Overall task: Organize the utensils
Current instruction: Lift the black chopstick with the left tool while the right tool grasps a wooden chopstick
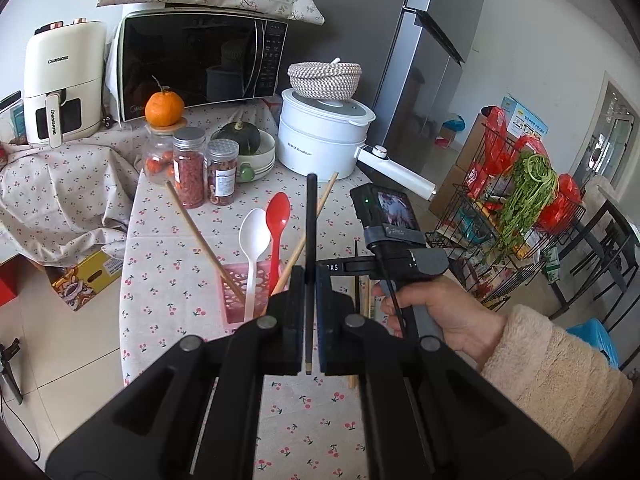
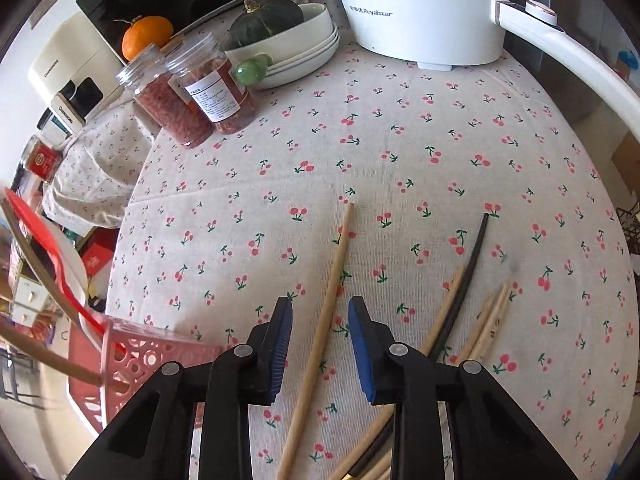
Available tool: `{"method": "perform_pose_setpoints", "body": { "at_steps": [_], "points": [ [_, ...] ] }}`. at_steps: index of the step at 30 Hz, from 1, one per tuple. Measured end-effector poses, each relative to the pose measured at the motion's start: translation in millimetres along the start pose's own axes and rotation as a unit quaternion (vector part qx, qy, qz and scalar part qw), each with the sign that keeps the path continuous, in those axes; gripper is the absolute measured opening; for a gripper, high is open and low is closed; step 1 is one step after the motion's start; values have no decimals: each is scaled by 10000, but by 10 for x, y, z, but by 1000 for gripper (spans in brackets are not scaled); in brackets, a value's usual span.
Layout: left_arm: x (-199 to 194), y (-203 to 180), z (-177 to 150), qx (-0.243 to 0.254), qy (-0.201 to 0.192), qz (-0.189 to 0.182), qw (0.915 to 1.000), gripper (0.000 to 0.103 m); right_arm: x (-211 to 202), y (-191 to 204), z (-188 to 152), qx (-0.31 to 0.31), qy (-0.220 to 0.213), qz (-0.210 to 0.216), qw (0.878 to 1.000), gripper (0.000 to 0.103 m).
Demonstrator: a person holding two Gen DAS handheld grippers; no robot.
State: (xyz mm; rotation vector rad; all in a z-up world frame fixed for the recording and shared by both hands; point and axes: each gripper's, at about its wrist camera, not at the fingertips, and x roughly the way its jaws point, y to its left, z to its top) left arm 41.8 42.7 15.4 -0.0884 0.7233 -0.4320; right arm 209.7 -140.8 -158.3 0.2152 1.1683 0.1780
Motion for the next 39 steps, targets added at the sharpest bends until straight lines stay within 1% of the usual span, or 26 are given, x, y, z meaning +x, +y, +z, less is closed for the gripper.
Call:
{"method": "perform_pose_setpoints", "body": {
  "at_steps": [4,5,6,7,9,11,15,18,21,27,33,36,39],
  "points": [
    [-4,88,-12,-96,40,-12,9999,6,202,-11,14,55,131,-269,9995,23],
    [-7,96,-13,-106,42,-13,9999,6,246,-11,6,46,187,-348,9992,19],
    [-10,100,-15,-110,44,-14,9999,6,248,1,2,-31,100,-425,9990,17],
    [-12,105,-16,-113,44,-13,9999,6,263,26,-3,-160,127,-513,9985,11],
    [-7,113,-17,-120,48,8,9999,6,265,71,-29,-359,68,-632,9973,10],
    [4,121,-21,-149,63,45,9999,6,249,46,-49,-294,63,-596,9978,8],
    [2,119,-30,-150,72,53,9998,6,133,-70,-121,2,-61,-286,9996,8],
    [-23,100,-28,-113,33,57,9999,6,-98,-100,-179,35,-337,-79,9994,7],
    [-49,89,-14,-117,-15,40,9999,6,-460,-114,-257,-55,-752,68,9971,7],
    [-136,42,44,-122,-210,-16,9997,6,-1176,-84,-446,-241,-1609,351,9860,7],
    [-291,95,161,-272,-638,-44,9976,6,-1698,33,-594,-378,-2297,514,9712,6],
    [-350,152,220,-387,-869,-38,9955,6,-1884,54,-611,-402,-2524,606,9649,6],
    [-380,231,267,-509,-1037,78,9933,6,-2014,71,-611,-384,-2681,697,9601,6]
  ]
}}
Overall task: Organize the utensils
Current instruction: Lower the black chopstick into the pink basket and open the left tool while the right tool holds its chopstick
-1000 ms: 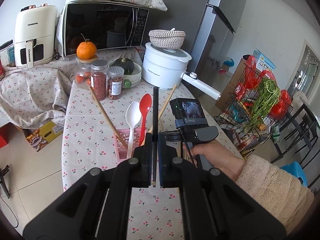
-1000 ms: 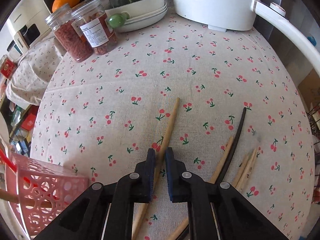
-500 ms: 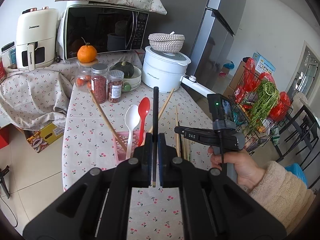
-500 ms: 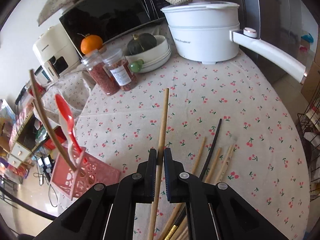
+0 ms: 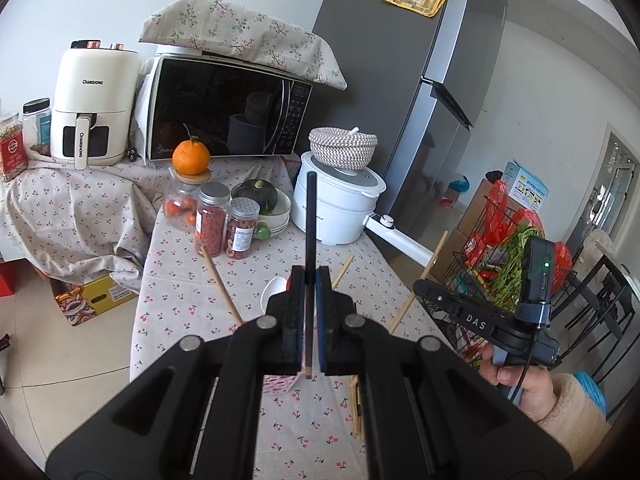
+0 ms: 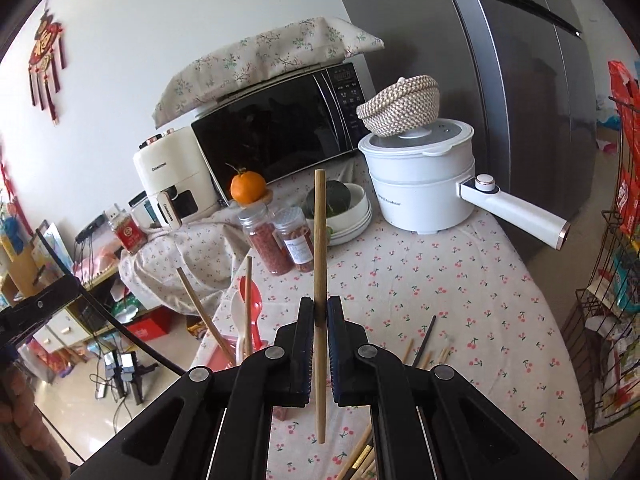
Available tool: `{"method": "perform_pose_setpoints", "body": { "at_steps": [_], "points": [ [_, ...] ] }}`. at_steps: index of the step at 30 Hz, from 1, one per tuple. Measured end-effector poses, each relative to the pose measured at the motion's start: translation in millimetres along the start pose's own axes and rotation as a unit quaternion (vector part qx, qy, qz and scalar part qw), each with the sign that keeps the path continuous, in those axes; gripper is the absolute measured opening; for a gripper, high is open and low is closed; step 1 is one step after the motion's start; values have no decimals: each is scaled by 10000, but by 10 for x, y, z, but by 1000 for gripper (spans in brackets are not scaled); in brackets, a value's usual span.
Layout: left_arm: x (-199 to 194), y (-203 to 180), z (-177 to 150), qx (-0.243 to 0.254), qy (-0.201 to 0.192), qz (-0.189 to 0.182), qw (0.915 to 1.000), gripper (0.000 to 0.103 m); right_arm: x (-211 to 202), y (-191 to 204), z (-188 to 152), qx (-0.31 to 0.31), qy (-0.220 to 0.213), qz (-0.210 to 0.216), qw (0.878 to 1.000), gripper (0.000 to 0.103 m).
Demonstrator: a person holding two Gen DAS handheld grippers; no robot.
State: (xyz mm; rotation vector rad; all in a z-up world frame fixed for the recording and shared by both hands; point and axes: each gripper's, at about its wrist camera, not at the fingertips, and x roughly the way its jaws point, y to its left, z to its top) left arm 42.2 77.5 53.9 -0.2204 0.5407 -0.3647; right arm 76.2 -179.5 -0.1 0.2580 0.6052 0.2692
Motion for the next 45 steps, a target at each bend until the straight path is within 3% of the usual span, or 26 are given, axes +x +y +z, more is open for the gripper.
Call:
{"method": "perform_pose_setpoints", "body": {
  "at_steps": [9,27,43,44,45],
  "points": [
    [110,173,25,-83,-163,509,9985,6,-49,50,63,-19,-93,192,9998,6],
    [139,267,149,-336,-604,596,9958,6,-134,109,96,46,-236,387,9990,6],
    [859,359,-108,-208,528,905,9943,7,-156,153,87,35,-240,508,9984,6],
    [894,355,-125,-177,573,906,9941,12,-161,162,87,27,-242,524,9983,6],
    [920,348,-137,-143,623,888,9940,24,-169,172,88,17,-251,537,9982,6]
  ]
}}
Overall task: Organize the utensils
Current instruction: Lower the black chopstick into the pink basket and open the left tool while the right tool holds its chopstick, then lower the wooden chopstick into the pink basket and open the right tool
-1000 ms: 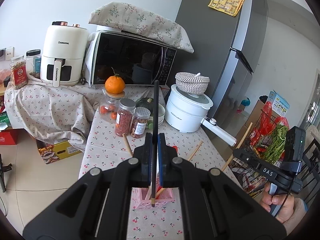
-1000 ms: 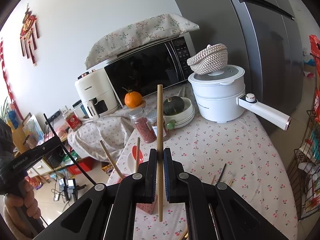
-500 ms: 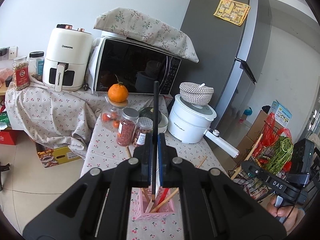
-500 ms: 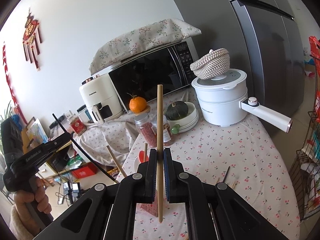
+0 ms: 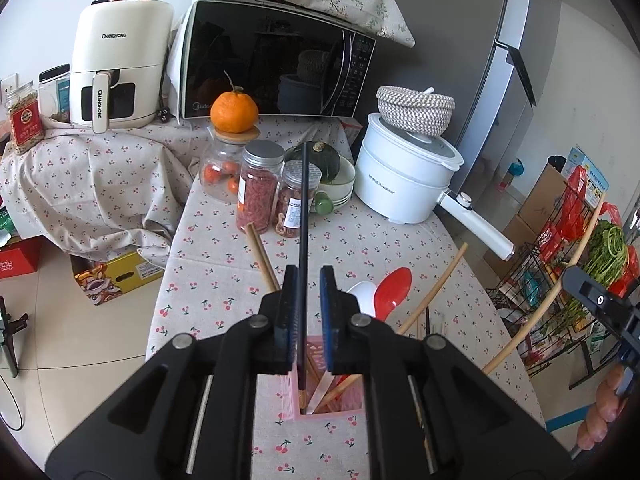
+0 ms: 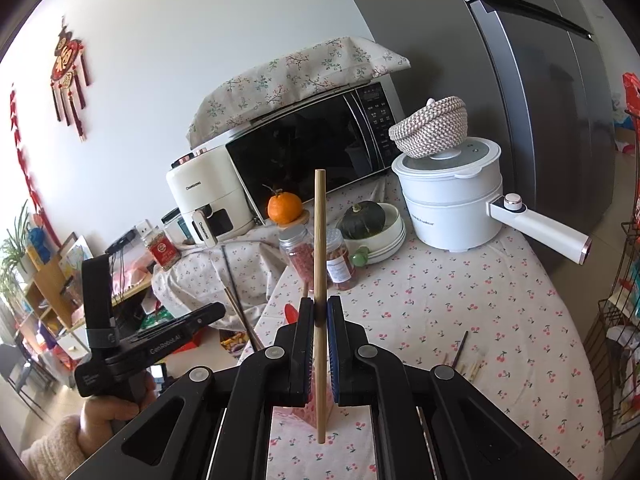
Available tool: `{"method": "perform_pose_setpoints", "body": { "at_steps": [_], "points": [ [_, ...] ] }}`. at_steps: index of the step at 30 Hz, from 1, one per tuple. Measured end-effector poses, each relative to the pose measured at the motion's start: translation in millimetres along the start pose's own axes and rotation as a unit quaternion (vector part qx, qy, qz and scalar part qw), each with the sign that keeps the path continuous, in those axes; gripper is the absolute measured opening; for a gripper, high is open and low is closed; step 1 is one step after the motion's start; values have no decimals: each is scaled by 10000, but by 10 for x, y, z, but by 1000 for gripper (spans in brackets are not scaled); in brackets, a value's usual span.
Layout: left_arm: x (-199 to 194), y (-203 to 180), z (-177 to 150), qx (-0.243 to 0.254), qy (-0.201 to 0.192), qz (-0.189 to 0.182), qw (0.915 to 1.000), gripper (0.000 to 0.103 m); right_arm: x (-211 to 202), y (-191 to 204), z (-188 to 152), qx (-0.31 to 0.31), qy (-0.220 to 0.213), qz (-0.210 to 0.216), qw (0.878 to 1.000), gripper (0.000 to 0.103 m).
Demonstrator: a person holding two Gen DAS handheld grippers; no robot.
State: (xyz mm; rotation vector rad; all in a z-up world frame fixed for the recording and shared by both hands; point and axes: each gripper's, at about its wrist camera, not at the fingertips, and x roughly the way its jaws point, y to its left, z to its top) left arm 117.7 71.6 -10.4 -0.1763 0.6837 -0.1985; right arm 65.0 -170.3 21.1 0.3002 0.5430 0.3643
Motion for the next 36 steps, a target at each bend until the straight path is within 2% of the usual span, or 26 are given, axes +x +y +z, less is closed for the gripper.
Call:
{"method": "perform_pose_setpoints", "body": {
  "at_steps": [2,5,8,16,18,21,30,36],
  "points": [
    [6,-23,-8,48,19,9,10000,39,-18,26,4,-15,-26,36,10000,6],
    [-64,-42,8,63,-41,-33,10000,41,-51,74,28,-22,-97,111,9999,6],
    [-120,-2,4,-42,-47,-89,9999,49,-68,135,60,-24,-206,190,9996,6],
    [-80,187,-99,-304,397,44,9987,49,106,418,71,-85,-378,417,9984,6],
    [-81,234,-137,-310,512,100,9982,52,204,507,48,-163,-404,434,9981,6],
    [-74,299,-195,-289,672,212,9971,60,380,617,-17,-300,-427,365,9980,6],
    [-58,486,-350,-203,1052,388,9935,64,807,869,-271,-929,-417,38,9948,7],
    [-49,496,-398,-109,1168,407,9923,66,963,846,-376,-805,-97,155,9966,9]
  ]
}}
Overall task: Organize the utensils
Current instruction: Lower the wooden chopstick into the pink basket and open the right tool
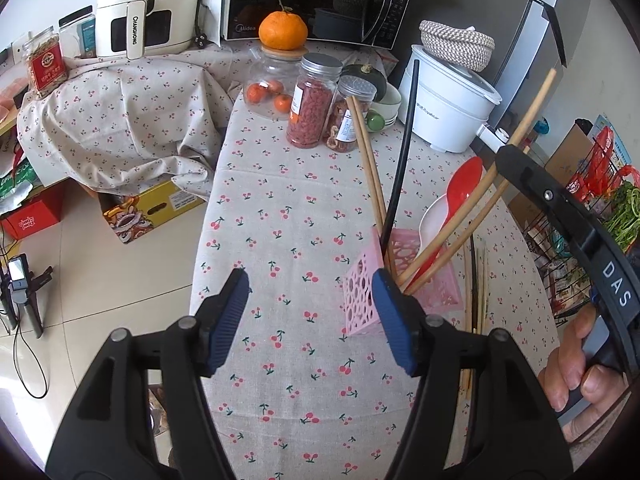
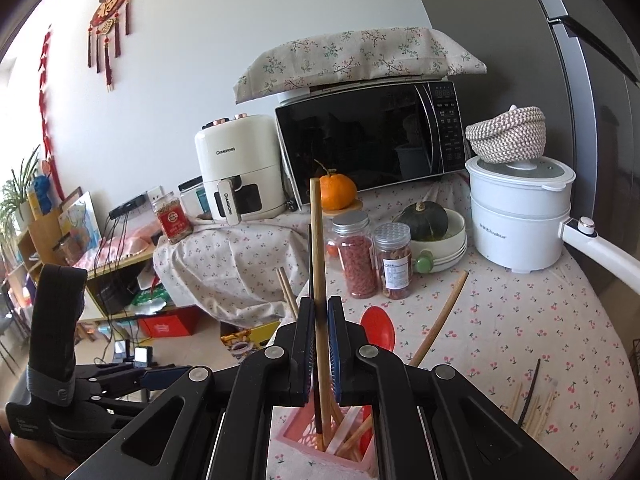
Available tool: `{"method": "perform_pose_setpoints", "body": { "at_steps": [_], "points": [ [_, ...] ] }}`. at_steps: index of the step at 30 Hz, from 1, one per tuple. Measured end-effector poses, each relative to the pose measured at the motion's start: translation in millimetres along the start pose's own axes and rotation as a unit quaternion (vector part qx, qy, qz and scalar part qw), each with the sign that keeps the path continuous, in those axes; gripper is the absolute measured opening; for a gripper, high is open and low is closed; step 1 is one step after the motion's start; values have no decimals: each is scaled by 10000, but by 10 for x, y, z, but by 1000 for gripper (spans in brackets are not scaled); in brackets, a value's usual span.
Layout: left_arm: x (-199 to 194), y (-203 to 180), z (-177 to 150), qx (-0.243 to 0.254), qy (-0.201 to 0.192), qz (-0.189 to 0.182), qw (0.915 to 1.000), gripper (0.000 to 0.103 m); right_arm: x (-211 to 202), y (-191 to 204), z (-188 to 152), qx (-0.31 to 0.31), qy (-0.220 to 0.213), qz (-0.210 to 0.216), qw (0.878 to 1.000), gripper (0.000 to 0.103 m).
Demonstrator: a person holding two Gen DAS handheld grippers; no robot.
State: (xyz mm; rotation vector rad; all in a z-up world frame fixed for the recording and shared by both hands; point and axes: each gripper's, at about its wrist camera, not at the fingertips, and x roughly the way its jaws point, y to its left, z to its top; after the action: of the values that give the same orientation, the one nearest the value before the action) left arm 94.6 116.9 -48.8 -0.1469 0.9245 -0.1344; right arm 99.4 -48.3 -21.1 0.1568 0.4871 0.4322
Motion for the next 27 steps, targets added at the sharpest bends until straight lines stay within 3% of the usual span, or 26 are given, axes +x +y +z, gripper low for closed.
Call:
{"method": "perform_pose_setpoints", "body": {
  "at_steps": [9,15,22,27],
  "points": [
    [-13,-128,-50,177,28,-130,9998,74,-432,-215,174,326,-289,118,9990,41],
    [-65,-346,-121,373,59,-386,9985,80,-794,-512,263,456,-248,-138,9986,59],
    [-58,-727,-230,772,192,-619,9949,84,-1051,-994,193,633,179,-823,9944,73],
    [13,-1037,-303,1097,324,-685,9911,84,-1072,-1374,59,981,824,-1301,9832,79]
  ]
}}
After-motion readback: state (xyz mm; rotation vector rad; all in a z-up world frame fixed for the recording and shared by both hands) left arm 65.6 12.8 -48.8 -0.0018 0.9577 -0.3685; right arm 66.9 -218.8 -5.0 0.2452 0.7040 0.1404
